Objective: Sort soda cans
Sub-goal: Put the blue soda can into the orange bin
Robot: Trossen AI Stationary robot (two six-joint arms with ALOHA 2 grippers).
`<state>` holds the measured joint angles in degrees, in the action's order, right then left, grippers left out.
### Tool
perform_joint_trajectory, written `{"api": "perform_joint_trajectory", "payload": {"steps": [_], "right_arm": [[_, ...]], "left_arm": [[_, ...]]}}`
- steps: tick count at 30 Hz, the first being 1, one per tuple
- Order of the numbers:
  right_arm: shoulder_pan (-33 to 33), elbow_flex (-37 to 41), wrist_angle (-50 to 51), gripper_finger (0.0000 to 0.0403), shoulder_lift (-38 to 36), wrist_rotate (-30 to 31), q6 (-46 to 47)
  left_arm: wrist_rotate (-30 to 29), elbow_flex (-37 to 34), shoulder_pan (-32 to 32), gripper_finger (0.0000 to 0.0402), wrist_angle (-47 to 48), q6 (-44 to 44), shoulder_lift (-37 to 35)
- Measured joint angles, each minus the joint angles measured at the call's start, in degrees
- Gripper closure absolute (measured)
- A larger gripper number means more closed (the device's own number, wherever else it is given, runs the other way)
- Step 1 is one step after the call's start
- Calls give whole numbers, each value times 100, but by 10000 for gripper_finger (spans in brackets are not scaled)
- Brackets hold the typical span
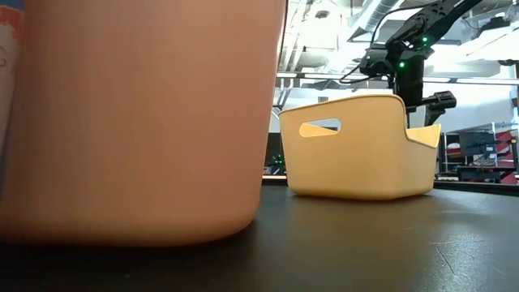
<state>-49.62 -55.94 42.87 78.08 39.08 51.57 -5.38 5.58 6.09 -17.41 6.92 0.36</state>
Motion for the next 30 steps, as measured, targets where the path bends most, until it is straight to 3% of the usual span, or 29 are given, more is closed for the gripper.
{"api": "perform_joint_trajectory", "payload": {"steps": [11,30], "right_arm": [[88,0,213,17,0,173,2],[214,0,544,17,0,338,852]], "left_arm": [[1,0,0,399,0,-4,0],[-1,0,0,399,1,-4,0]]}}
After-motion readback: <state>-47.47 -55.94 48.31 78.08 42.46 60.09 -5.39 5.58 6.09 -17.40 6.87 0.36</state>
